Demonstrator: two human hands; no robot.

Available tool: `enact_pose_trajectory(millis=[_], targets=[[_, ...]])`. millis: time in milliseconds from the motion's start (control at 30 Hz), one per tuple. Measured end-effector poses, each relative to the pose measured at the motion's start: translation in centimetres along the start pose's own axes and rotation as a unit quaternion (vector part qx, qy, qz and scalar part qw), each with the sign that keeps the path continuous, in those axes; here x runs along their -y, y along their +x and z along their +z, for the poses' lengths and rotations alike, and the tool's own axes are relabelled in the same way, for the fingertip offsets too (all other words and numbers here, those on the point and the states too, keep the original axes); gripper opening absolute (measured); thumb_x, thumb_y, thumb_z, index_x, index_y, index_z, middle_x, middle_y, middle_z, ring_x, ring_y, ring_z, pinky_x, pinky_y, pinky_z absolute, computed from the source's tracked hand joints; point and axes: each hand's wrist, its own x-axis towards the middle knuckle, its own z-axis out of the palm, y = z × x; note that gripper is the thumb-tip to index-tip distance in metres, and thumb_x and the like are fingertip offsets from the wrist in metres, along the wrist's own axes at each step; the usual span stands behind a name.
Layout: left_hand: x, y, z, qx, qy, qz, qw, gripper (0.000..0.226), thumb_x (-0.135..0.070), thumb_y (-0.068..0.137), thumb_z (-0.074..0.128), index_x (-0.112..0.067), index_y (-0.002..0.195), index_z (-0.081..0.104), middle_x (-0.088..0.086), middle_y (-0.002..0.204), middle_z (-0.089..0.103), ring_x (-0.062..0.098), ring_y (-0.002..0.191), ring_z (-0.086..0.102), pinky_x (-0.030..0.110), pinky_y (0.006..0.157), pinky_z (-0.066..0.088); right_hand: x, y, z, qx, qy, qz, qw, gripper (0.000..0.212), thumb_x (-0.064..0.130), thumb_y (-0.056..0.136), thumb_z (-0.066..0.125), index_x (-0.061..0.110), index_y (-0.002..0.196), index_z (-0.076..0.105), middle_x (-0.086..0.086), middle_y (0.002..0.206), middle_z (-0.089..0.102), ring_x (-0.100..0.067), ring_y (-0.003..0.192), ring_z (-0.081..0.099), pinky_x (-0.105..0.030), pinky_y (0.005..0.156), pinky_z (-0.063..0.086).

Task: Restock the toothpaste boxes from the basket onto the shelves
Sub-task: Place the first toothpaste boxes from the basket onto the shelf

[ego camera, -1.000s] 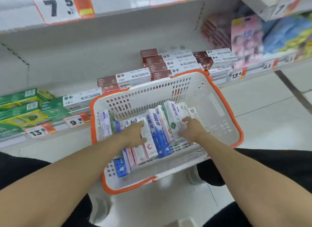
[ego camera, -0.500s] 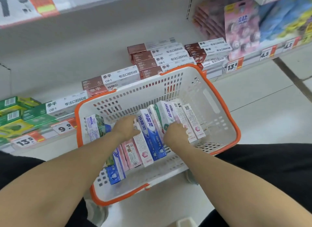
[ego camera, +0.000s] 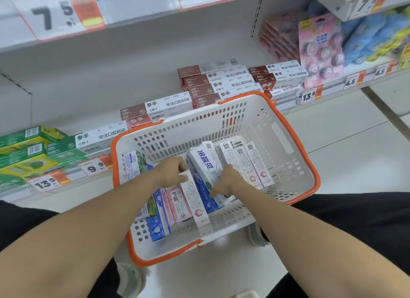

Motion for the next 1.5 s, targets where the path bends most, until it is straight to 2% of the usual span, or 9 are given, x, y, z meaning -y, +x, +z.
enact_pose_trajectory(millis=[233,367,500,700,833,1033,1233,1367,1500], targets=[[-0.7,-1.2,0.0,0.038,-0.014,-0.001,0.999,0.07,-0.041,0.081,0.08,-0.016,0.141,0.052,0.001,0.131,0.05,0.022,0.123,0.053,0.038,0.106,0.045,-0.9,-1.5,-0.8,0.047,-0.034,-0.063,0.996,0.109,0.038,0.06,0.095,0.008,0.146,0.033,-0.007,0.143,0.049,-0.029,0.131,0.048,-0.04,0.102,0.044],[-0.8,-1.5,0.0,0.033,-0.017,-0.026,0.999,0.067,-0.037,0.084,0.078,-0.017,0.14,0.05,0.006,0.142,0.047,0.025,0.129,0.05,0.038,0.108,0.043,-2.4,-1.4,-1.2,0.091,0.015,-0.075,0.993,0.06,0.032,0.063,0.094,0.01,0.111,0.066,-0.001,0.107,0.073,-0.027,0.108,0.07,-0.044,0.095,0.056],[-1.1,-2.2,0.2,0.046,-0.072,-0.04,0.996,0.069,-0.029,0.085,0.078,-0.018,0.143,0.043,0.004,0.153,0.042,0.021,0.14,0.042,0.031,0.111,0.036,-3.7,-0.8,-2.1,0.133,0.107,-0.048,0.984,0.05,0.042,0.076,0.084,0.013,0.112,0.064,-0.003,0.102,0.077,-0.024,0.097,0.074,-0.05,0.091,0.058],[-3.1,-4.0,-1.3,0.021,-0.145,-0.05,0.988,0.083,-0.019,0.069,0.091,-0.027,0.139,0.047,0.004,0.124,0.049,0.02,0.11,0.052,0.028,0.088,0.042,-3.7,-1.2,-3.1,0.198,0.165,-0.047,0.965,0.038,0.042,0.092,0.067,0.014,0.118,0.066,-0.005,0.11,0.075,-0.028,0.11,0.067,-0.049,0.1,0.051],[-3.2,-5.2,-3.5,-0.008,-0.21,-0.053,0.976,0.068,-0.015,0.067,0.092,-0.028,0.125,0.059,0.001,0.114,0.053,0.02,0.111,0.055,0.034,0.095,0.048,-3.2,-1.3,-3.7,0.2,0.252,-0.054,0.945,0.046,0.046,0.095,0.06,0.011,0.125,0.063,-0.01,0.113,0.071,-0.026,0.1,0.067,-0.043,0.093,0.052],[-0.7,-6.6,-6.7,-0.01,-0.432,-0.096,0.897,0.027,-0.016,0.092,0.069,-0.004,0.116,0.064,0.017,0.111,0.074,0.029,0.103,0.072,0.049,0.091,0.058,-2.3,-1.0,-4.0,0.232,0.344,-0.067,0.908,0.048,0.051,0.096,0.055,0.012,0.123,0.063,-0.011,0.109,0.074,-0.025,0.091,0.071,-0.044,0.086,0.058],[-0.9,-7.4,-6.7,-0.07,-0.5,-0.144,0.851,0.032,-0.035,0.1,0.052,-0.01,0.114,0.068,0.021,0.106,0.073,0.028,0.095,0.072,0.044,0.078,0.061,-0.2,-1.7,-4.3,0.256,0.348,-0.116,0.895,0.045,0.049,0.099,0.05,0.02,0.132,0.061,-0.013,0.124,0.068,-0.028,0.108,0.068,-0.05,0.091,0.056],[-2.0,-7.7,-8.0,-0.11,-0.48,-0.167,0.854,0.047,-0.054,0.095,0.055,-0.013,0.081,0.073,0.017,0.08,0.074,0.023,0.055,0.062,0.03,0.054,0.045,1.2,-2.5,-5.5,0.234,0.358,-0.153,0.891,0.04,0.043,0.103,0.047,0.018,0.13,0.062,-0.008,0.118,0.072,-0.024,0.102,0.068,-0.042,0.086,0.055],[-2.7,-8.3,-10.3,-0.12,-0.435,-0.139,0.882,0.064,-0.064,0.09,0.055,-0.003,0.093,0.074,0.024,0.091,0.074,0.021,0.041,0.048,0.021,0.04,0.03,2.5,-4.0,-8.5,0.17,0.355,-0.196,0.898,0.048,0.046,0.094,0.061,0.011,0.127,0.064,-0.009,0.116,0.074,-0.023,0.099,0.07,-0.037,0.083,0.056]])
